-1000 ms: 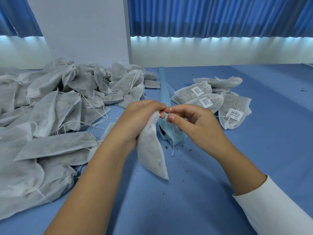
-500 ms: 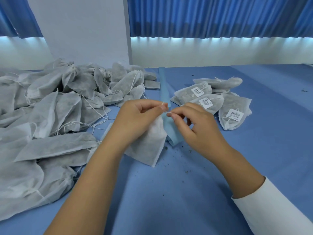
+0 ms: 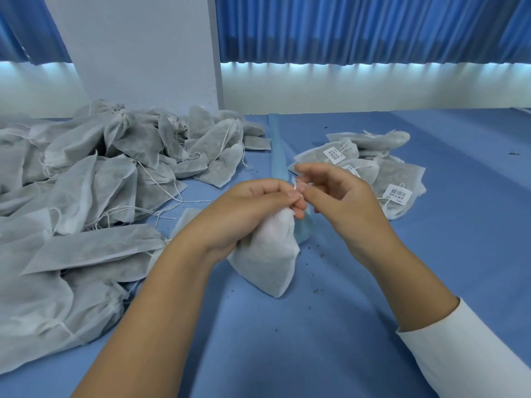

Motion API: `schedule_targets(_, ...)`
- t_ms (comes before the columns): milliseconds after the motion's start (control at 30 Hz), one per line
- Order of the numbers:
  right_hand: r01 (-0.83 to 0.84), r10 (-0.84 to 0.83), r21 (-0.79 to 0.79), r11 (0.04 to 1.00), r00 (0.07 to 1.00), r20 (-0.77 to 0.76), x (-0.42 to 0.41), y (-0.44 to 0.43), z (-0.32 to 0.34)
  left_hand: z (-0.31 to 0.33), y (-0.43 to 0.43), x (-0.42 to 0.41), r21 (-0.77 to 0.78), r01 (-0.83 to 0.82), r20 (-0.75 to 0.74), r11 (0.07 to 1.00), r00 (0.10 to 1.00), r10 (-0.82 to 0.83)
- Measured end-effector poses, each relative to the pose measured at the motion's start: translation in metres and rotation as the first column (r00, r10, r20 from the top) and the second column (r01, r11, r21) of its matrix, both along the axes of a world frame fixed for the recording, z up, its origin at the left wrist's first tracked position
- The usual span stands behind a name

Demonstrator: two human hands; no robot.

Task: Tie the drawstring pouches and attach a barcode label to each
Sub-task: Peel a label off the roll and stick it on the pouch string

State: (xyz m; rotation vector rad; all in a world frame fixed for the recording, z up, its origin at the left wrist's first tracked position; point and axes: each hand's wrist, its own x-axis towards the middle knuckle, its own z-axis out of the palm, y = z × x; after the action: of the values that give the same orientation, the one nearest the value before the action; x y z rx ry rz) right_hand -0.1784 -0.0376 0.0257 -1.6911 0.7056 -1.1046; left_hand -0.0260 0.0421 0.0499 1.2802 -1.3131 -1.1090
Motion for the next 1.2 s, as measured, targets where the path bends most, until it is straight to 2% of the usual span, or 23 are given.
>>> schedule_targets(67,0.157,-0.161,-0.078,0.985,0.986,-0.051,0.0,-0.001,-0.002,0.0,-0.001,0.0,0.014,-0.03,-0.082,0.999,0.996,0.031)
schedule_targets(133,0.219,-0.219,-0.118,0.969,0.976,0.011,-0.001,-0.001,0.001,0.0,-0.003,0.0,0.03,-0.074,-0.171,0.997,0.982,0.078)
schedule_targets(200,0.154,-0.148,-0.115,0.981,0.987,0.064,-0.003,-0.001,0.003,-0.001,-0.004,0.002,0.026,-0.114,-0.218,0.993,0.969,0.117)
schedule_targets(333,-0.078,0.08,-0.023,0.997,0.992,0.095,0.0,0.003,0.003,-0.002,-0.006,0.003,0.021,-0.123,-0.214,0.992,0.969,0.124)
schedule_targets(500,-0.152,0.148,0.033,0.988,0.985,0.091,-0.001,0.002,0.002,-0.003,-0.006,0.006,0.03,-0.113,-0.189,0.993,0.975,0.117)
schedule_targets(667,-0.158,0.158,-0.028,0.987,0.987,0.012,0.002,0.005,0.001,-0.003,-0.007,0.006,0.049,-0.155,-0.108,0.987,0.981,0.16)
schedule_targets(833,-0.081,0.074,-0.115,0.99,0.995,-0.069,0.004,0.004,-0.003,-0.008,-0.01,0.005,0.001,-0.341,0.097,0.94,0.936,0.339)
schedule_targets(900,-0.055,0.042,-0.153,0.987,0.995,-0.089,0.004,0.004,-0.006,-0.009,-0.011,0.006,-0.033,-0.385,0.123,0.923,0.914,0.386)
schedule_targets(1000,-0.021,-0.02,-0.288,0.957,0.99,-0.138,0.007,0.006,-0.01,-0.01,-0.012,0.006,-0.054,-0.398,0.171,0.916,0.9,0.401)
schedule_targets(1100,0.023,-0.122,-0.461,0.887,0.975,-0.187,0.008,0.004,-0.013,-0.011,-0.014,0.008,-0.045,-0.417,0.192,0.908,0.888,0.418)
schedule_targets(1200,0.039,-0.178,-0.532,0.846,0.961,-0.212,0.009,0.002,-0.014,-0.012,-0.014,0.009,-0.036,-0.416,0.201,0.909,0.888,0.415)
